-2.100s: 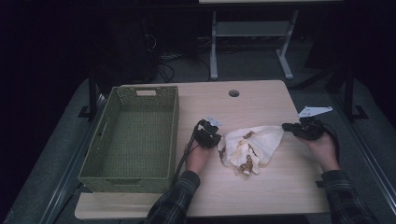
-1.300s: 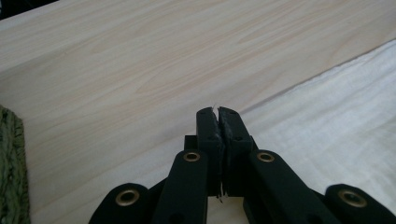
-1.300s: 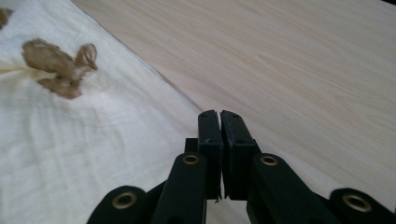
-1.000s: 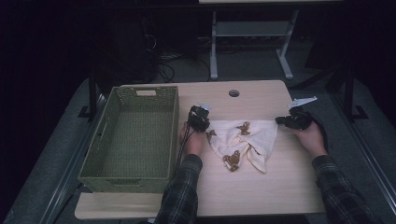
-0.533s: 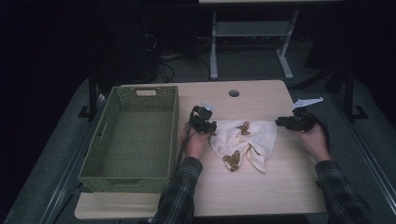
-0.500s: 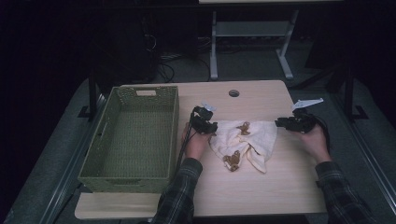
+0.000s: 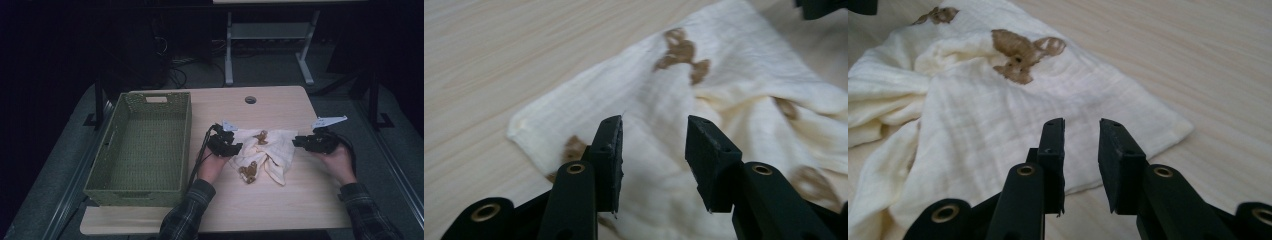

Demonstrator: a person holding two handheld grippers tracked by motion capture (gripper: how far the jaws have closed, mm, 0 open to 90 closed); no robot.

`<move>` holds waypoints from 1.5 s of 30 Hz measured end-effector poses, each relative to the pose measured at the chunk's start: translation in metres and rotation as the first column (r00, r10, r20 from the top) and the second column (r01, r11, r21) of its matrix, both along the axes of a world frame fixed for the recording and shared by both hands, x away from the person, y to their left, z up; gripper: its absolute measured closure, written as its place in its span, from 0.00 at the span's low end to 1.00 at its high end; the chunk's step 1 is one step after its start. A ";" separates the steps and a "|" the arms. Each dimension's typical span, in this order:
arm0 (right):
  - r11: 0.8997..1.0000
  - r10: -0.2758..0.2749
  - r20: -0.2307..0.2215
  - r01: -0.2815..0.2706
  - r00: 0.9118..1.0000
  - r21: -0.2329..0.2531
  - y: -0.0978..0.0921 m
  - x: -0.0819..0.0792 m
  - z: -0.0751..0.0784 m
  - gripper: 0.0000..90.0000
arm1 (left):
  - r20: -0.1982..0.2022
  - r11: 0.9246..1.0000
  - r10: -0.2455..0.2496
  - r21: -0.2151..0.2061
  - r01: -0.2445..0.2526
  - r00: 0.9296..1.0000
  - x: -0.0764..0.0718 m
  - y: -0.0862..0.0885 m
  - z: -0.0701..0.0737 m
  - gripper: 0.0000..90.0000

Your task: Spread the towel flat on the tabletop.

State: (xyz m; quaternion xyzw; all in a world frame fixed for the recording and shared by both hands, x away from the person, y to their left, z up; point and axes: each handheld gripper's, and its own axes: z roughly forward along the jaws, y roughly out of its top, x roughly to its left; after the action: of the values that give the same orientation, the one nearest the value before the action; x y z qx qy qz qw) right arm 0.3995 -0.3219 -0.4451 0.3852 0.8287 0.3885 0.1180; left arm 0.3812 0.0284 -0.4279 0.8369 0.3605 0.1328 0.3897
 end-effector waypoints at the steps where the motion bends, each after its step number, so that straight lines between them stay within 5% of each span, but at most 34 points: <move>1: 1.000 0.005 0.002 -0.005 1.000 -0.002 0.001 -0.002 -0.001 0.80 | 0.007 1.000 -0.010 0.000 0.010 1.000 -0.004 0.001 0.001 0.65; 12: 0.998 0.063 0.011 -0.063 0.998 0.006 0.015 -0.033 0.001 0.80 | 0.027 0.997 -0.078 -0.005 0.078 0.997 -0.044 0.009 0.004 0.64; 19: 0.989 0.137 -0.026 -0.136 0.990 0.050 0.032 -0.056 -0.001 0.79 | 0.025 0.993 -0.116 -0.006 0.117 0.993 -0.068 0.009 0.000 0.62; 25: 0.982 0.181 -0.037 -0.179 0.983 0.060 0.045 -0.072 -0.003 0.78 | 0.015 0.986 -0.168 -0.005 0.168 0.986 -0.076 -0.004 -0.005 0.61; 36: 0.982 0.191 -0.054 -0.191 0.980 0.010 0.058 -0.078 -0.016 0.72 | 0.001 0.972 -0.218 0.091 0.217 0.976 -0.078 -0.031 -0.024 0.59; 40: 0.983 0.184 -0.076 -0.186 0.980 -0.010 0.061 -0.077 -0.020 0.83 | 0.004 0.966 -0.215 0.146 0.212 0.977 -0.075 -0.034 -0.029 0.71; 45: 0.977 0.209 -0.065 -0.211 0.976 -0.035 0.061 -0.075 -0.021 0.96 | -0.012 0.972 -0.204 0.114 0.204 0.979 -0.069 -0.029 -0.027 0.96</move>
State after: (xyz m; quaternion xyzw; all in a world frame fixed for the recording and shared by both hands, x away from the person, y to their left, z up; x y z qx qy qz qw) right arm 0.3246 -0.2606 -0.4658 0.3046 0.8759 0.3695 0.0591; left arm 0.3127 -0.0005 -0.4553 0.8906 0.2643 0.1123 0.3526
